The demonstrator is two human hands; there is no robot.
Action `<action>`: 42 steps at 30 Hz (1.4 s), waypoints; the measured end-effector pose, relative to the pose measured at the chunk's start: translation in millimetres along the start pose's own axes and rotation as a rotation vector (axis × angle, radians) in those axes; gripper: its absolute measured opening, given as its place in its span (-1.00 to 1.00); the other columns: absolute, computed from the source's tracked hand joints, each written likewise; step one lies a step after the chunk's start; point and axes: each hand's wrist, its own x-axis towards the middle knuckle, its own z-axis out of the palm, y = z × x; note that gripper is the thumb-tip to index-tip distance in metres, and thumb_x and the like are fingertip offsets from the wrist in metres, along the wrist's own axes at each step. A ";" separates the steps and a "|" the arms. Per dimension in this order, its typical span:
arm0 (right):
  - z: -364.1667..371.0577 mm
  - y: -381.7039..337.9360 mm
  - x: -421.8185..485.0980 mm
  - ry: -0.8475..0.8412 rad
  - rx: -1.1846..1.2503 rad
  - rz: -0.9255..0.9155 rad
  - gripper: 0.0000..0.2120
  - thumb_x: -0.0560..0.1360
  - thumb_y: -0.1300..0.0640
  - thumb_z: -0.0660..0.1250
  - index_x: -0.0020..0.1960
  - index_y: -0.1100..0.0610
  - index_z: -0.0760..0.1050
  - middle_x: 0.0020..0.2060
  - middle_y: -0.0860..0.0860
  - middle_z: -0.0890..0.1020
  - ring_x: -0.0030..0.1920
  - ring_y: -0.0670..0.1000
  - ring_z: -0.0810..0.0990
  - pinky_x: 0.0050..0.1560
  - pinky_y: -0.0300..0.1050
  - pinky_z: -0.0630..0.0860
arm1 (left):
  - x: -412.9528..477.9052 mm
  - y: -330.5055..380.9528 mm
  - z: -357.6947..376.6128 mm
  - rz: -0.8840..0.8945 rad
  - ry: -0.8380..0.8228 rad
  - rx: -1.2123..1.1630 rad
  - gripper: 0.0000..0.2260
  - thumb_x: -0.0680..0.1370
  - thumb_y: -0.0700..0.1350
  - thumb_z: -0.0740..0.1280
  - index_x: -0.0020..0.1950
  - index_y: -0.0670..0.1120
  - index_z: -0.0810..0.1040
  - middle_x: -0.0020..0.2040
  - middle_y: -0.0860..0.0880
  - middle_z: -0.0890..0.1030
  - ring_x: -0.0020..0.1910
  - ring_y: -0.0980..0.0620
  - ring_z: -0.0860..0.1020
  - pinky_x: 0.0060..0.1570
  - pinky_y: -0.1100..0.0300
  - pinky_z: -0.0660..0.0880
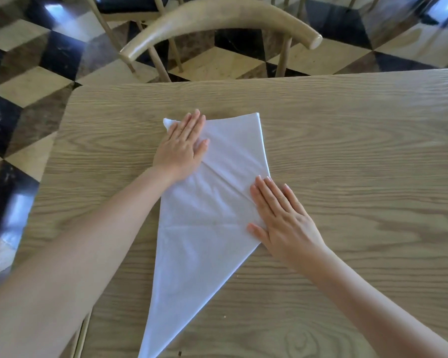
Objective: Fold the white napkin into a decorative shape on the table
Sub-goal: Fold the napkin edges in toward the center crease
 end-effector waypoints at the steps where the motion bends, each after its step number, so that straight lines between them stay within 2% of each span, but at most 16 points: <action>1: 0.5 2.4 -3.0 -0.006 -0.002 -0.004 -0.38 0.55 -0.18 -0.03 0.48 0.19 0.15 0.48 0.08 0.21 0.49 0.00 0.12 0.45 0.01 0.06 | 0.0 -3.1 -1.6 -0.011 -0.005 0.009 -0.50 0.63 0.07 -0.11 0.52 -0.05 -0.14 0.55 0.02 -0.14 0.51 0.12 -0.17 0.48 0.07 -0.21; 8: -4.7 11.0 -27.5 -0.057 -0.040 -0.015 -0.37 0.59 -0.21 -0.15 0.47 0.20 0.16 0.47 0.08 0.23 0.48 0.01 0.16 0.45 0.05 0.10 | -0.7 -20.0 -12.5 -0.131 -0.067 0.038 -0.50 0.62 0.10 -0.20 0.52 -0.03 -0.21 0.55 0.02 -0.20 0.50 0.09 -0.24 0.47 -0.01 -0.27; 11: -13.7 3.2 -25.8 -0.022 0.012 0.024 -0.33 0.58 -0.21 -0.22 0.45 0.23 0.21 0.46 0.10 0.26 0.47 0.03 0.18 0.45 -0.01 0.01 | -6.5 -4.5 -15.3 -0.189 -0.028 0.029 -0.49 0.62 0.09 -0.18 0.52 -0.08 -0.20 0.55 -0.03 -0.20 0.50 0.04 -0.23 0.47 -0.03 -0.27; 14: -16.8 -14.5 0.7 0.021 0.106 -0.001 -0.33 0.56 -0.21 -0.16 0.47 0.23 0.16 0.47 0.10 0.20 0.48 0.04 0.14 0.46 -0.05 -0.06 | -30.0 39.4 -8.8 0.003 0.080 0.008 -0.46 0.58 0.09 -0.21 0.53 -0.08 -0.07 0.55 -0.03 -0.06 0.52 0.02 -0.11 0.46 -0.01 -0.22; 16: -11.1 -24.2 20.5 0.001 0.099 -0.051 -0.32 0.53 -0.22 -0.13 0.48 0.20 0.13 0.48 0.09 0.20 0.49 0.03 0.13 0.46 -0.06 -0.09 | -47.7 60.3 2.1 0.114 0.055 0.010 -0.43 0.54 0.10 -0.25 0.52 -0.06 -0.01 0.55 0.00 0.00 0.52 0.05 -0.06 0.45 0.02 -0.21; 19: -1.2 -21.8 23.6 -0.044 0.038 -0.110 -0.33 0.53 -0.21 -0.09 0.46 0.22 0.17 0.45 0.10 0.27 0.46 0.04 0.22 0.44 -0.04 -0.01 | -59.0 56.0 14.1 0.051 0.024 0.008 -0.39 0.50 0.14 -0.27 0.52 -0.03 -0.01 0.55 0.02 0.00 0.52 0.08 -0.05 0.44 0.08 -0.22; 23: -2.2 -2.2 -10.5 -0.067 0.023 -0.164 -0.33 0.58 -0.22 -0.23 0.46 0.21 0.18 0.46 0.08 0.24 0.47 0.02 0.20 0.46 -0.04 0.03 | -58.3 56.7 13.7 0.019 0.032 0.022 -0.45 0.56 0.13 -0.17 0.53 -0.03 -0.03 0.55 0.04 -0.02 0.52 0.09 -0.07 0.46 0.07 -0.21; 26: -5.5 6.4 -34.4 -0.050 0.004 -0.157 -0.34 0.59 -0.21 -0.22 0.45 0.21 0.21 0.46 0.08 0.25 0.45 0.02 0.22 0.45 -0.02 0.06 | -58.3 57.4 14.0 -0.001 0.002 0.002 -0.51 0.63 0.06 -0.06 0.53 -0.01 -0.09 0.55 0.06 -0.08 0.51 0.12 -0.13 0.47 0.07 -0.23; 30: -6.1 10.3 -47.7 -0.075 -0.012 -0.159 -0.34 0.59 -0.20 -0.22 0.45 0.22 0.21 0.45 0.09 0.26 0.46 0.02 0.21 0.46 -0.04 0.02 | -56.9 57.6 9.4 -0.013 -0.062 0.009 -0.50 0.63 0.07 -0.09 0.52 -0.01 -0.17 0.55 0.06 -0.15 0.51 0.12 -0.19 0.47 0.07 -0.25; 32: -6.9 6.2 -50.7 -0.021 0.006 -0.135 -0.39 0.59 -0.16 -0.13 0.43 0.23 0.26 0.44 0.10 0.30 0.45 0.03 0.24 0.45 -0.02 0.02 | -61.0 60.7 7.1 -0.047 -0.085 -0.010 -0.50 0.63 0.08 -0.10 0.52 -0.03 -0.17 0.55 0.04 -0.16 0.51 0.10 -0.20 0.47 0.09 -0.25; 34: -9.2 -2.0 -53.6 0.102 0.090 -0.112 -0.50 0.55 -0.05 0.04 0.35 0.22 0.39 0.36 0.11 0.43 0.39 0.06 0.35 0.43 0.00 0.09 | -83.7 67.4 8.5 -0.041 -0.055 -0.096 -0.48 0.62 0.09 -0.07 0.53 -0.07 -0.08 0.56 -0.01 -0.08 0.52 0.07 -0.13 0.46 0.10 -0.21; 36: -10.8 -14.4 -56.8 0.229 0.184 -0.148 -0.62 0.50 0.08 0.18 0.24 0.20 0.49 0.24 0.09 0.56 0.28 0.09 0.49 0.36 0.00 0.23 | -127.0 79.2 10.3 0.048 0.017 -0.250 -0.44 0.58 0.12 0.00 0.51 -0.13 0.06 0.54 -0.09 0.08 0.52 0.00 0.02 0.46 0.10 -0.11; 38: -7.3 -29.8 -58.7 0.270 0.214 -0.227 -0.66 0.42 0.15 0.27 0.17 0.18 0.54 0.15 0.06 0.61 0.16 0.10 0.55 0.26 -0.04 0.32 | -180.1 91.5 11.4 0.103 0.042 -0.374 -0.45 0.55 0.05 0.14 0.48 -0.16 0.16 0.49 -0.13 0.22 0.49 -0.04 0.15 0.45 0.11 0.03; 40: -0.1 -43.0 -58.7 0.277 0.183 -0.283 -0.72 0.38 0.19 0.29 0.07 0.16 0.57 0.05 0.05 0.64 0.05 0.12 0.58 0.17 -0.08 0.35 | -226.0 98.7 15.7 0.100 0.079 -0.370 -0.48 0.53 -0.04 0.21 0.45 -0.17 0.23 0.44 -0.13 0.33 0.44 -0.04 0.25 0.42 0.12 0.18; 42: 2.5 -50.7 -56.2 0.296 0.127 -0.281 -0.79 0.37 0.21 0.26 -0.05 0.15 0.59 -0.06 0.05 0.64 -0.05 0.14 0.59 0.09 -0.07 0.39 | -252.7 97.9 17.1 0.093 0.115 -0.258 -0.54 0.48 -0.11 0.18 0.36 -0.20 0.37 0.34 -0.14 0.46 0.34 -0.08 0.39 0.32 0.07 0.34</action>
